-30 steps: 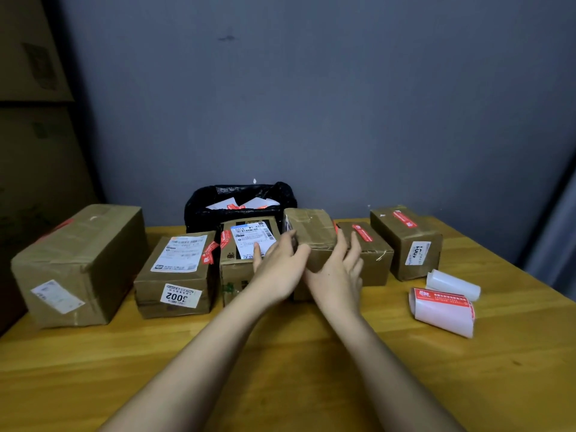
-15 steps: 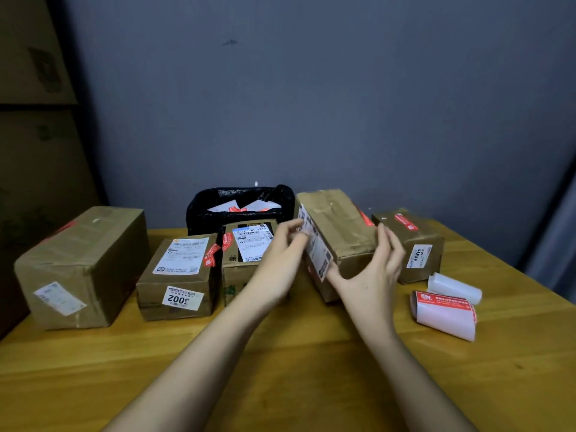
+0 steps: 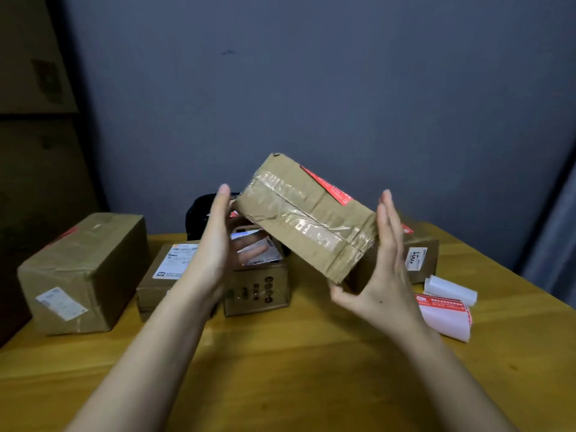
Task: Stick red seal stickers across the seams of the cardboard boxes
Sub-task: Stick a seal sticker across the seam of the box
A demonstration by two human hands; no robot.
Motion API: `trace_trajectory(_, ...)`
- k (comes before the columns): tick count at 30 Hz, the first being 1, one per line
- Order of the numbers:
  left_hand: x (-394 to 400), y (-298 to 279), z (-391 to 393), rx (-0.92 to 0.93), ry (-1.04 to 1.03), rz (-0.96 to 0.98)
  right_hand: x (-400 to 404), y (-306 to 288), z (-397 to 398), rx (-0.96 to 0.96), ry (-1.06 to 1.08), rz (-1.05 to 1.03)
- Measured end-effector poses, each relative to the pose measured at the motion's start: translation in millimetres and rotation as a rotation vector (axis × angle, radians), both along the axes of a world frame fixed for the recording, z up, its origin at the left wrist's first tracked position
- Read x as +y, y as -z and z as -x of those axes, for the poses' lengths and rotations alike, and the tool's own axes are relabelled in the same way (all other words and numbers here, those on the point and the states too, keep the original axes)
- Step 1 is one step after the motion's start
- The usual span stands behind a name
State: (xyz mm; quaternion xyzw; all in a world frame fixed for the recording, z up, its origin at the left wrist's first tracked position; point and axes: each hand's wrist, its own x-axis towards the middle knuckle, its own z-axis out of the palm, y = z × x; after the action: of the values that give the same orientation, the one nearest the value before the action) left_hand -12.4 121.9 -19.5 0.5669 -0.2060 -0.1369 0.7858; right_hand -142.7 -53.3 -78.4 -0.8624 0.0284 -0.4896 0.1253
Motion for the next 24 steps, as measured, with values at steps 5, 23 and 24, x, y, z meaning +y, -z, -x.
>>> trace_trajectory(5,20.5,3.2,-4.4,-0.023,-0.044,0.083,0.1,-14.8,-12.4,0.057,0.126,0.121)
trace_trajectory(23,23.3,15.5,-26.6,0.106,-0.023,0.026,-10.7,-28.4,-36.7,0.150,0.003,0.236)
trace_trajectory(24,21.8,17.8,-30.3,0.106,-0.052,0.030,-6.5,-28.7,-39.5,0.175,-0.067,0.133)
